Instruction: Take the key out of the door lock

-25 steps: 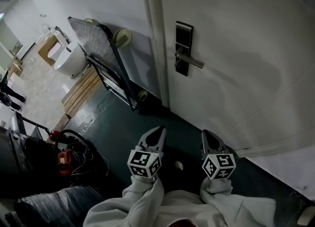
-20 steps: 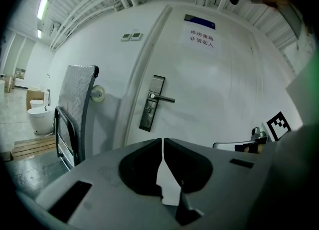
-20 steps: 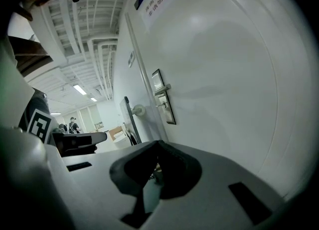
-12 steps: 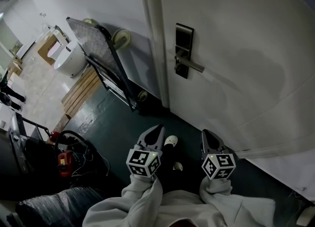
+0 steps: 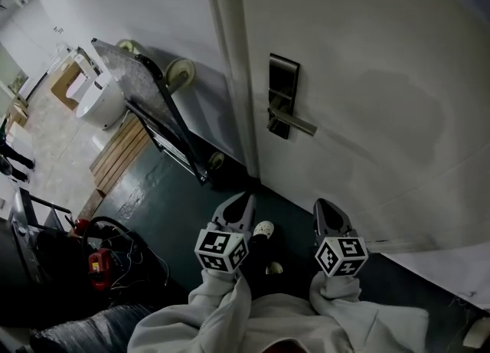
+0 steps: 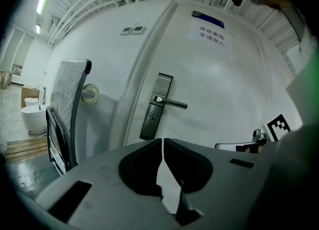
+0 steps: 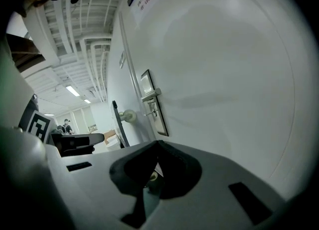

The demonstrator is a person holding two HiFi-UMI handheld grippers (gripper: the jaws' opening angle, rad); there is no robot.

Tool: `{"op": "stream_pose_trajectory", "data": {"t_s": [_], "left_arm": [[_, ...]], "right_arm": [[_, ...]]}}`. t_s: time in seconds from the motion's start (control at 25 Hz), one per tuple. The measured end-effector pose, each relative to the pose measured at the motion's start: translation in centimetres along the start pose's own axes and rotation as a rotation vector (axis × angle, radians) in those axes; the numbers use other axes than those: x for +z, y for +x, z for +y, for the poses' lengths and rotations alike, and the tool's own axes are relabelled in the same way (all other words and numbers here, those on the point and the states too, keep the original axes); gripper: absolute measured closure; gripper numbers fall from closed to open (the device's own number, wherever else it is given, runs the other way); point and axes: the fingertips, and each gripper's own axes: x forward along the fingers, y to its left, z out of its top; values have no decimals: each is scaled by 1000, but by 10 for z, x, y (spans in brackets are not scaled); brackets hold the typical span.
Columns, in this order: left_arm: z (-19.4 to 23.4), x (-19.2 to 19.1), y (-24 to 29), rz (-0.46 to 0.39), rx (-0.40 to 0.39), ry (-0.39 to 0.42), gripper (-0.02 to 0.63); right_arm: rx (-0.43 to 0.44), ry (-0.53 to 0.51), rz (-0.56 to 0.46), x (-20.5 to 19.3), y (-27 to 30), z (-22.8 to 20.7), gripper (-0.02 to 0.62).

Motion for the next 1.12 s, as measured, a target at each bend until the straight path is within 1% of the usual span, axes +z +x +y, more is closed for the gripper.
{"op": "stream_pose_trajectory", "data": {"t_s": [0.28, 0.48, 0.72, 0.8, 0.96, 1.12], "left_arm": [[16, 15, 32, 10, -23, 5, 583], [23, 22, 58, 28, -59, 8, 583], [33, 32, 88, 40, -95, -19, 583], [35, 34, 97, 47, -118, -41, 583], [33, 37, 110, 73, -196, -125, 583], [40, 39, 123, 88, -222, -219, 583]], "right_arm": [[-20, 11, -6, 15, 29, -7, 543], [-40, 18, -10, 25, 49, -16, 543], [-69, 20, -9, 36, 68, -23, 543], [-81, 21, -9, 39, 74, -27, 543], [-104, 23, -7, 44, 85, -33, 543], [-120, 26, -7, 46, 96, -34, 543]]}}
